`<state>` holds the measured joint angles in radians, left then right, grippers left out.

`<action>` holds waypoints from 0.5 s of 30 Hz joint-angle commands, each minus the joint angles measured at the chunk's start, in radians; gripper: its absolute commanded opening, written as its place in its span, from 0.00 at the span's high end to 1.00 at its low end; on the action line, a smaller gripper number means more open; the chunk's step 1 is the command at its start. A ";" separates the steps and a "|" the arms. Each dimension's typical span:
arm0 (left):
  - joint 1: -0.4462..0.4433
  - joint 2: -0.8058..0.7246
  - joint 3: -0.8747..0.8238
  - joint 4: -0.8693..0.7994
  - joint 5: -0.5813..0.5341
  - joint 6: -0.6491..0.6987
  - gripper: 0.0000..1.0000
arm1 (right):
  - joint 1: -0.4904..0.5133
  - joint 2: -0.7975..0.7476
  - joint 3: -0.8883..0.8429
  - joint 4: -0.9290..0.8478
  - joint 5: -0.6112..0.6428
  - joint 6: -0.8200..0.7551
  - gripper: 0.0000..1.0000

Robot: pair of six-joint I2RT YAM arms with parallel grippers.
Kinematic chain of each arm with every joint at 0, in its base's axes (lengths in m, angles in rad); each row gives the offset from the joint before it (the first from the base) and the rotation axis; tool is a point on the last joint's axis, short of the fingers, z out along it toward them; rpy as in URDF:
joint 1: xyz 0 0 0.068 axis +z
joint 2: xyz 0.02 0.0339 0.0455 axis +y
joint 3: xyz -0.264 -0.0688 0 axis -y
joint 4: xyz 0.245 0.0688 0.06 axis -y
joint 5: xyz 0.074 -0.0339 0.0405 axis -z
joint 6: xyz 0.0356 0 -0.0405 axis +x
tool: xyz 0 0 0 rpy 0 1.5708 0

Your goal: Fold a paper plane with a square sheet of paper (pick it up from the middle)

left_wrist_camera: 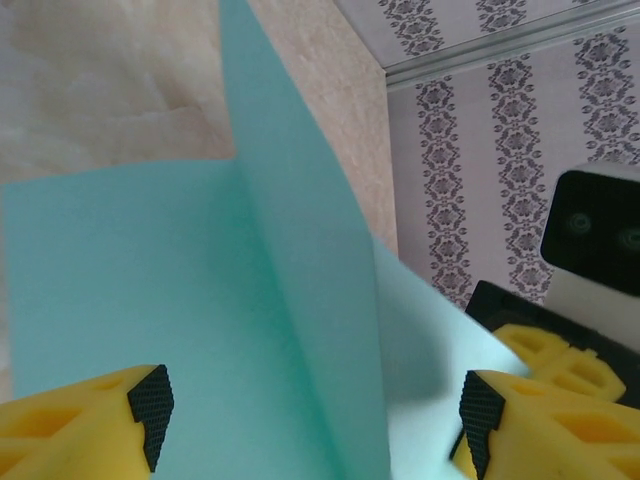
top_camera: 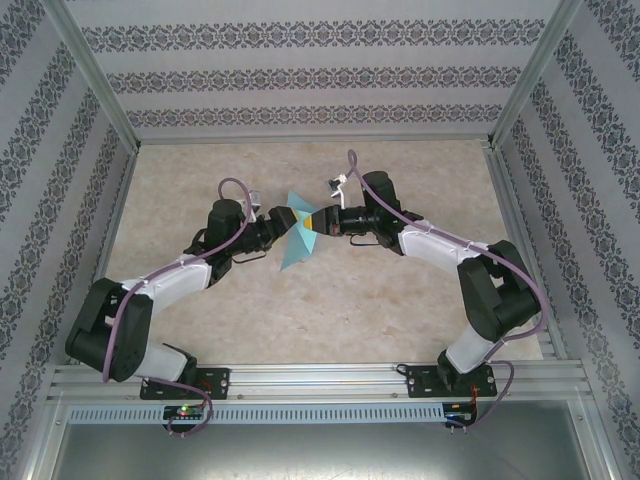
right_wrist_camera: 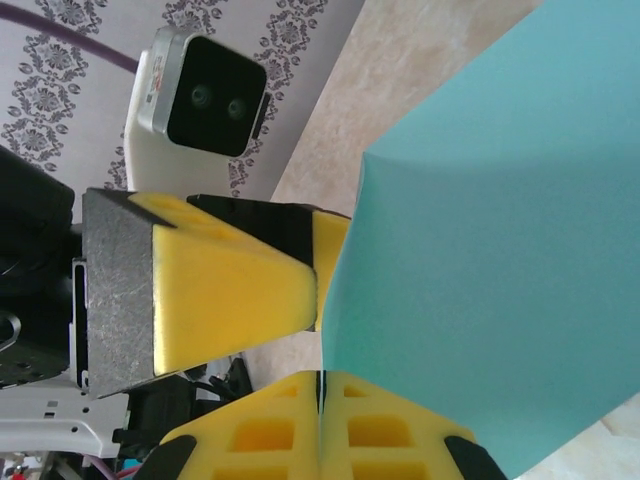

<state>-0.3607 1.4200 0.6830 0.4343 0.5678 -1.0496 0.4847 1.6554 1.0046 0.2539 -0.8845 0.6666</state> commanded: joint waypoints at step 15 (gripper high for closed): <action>-0.027 0.043 0.066 0.118 0.081 -0.045 0.55 | -0.003 0.069 -0.037 0.196 -0.050 0.141 1.00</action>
<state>-0.3759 1.4597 0.7223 0.5079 0.6220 -1.1019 0.4866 1.7126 0.9852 0.3855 -0.9077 0.7761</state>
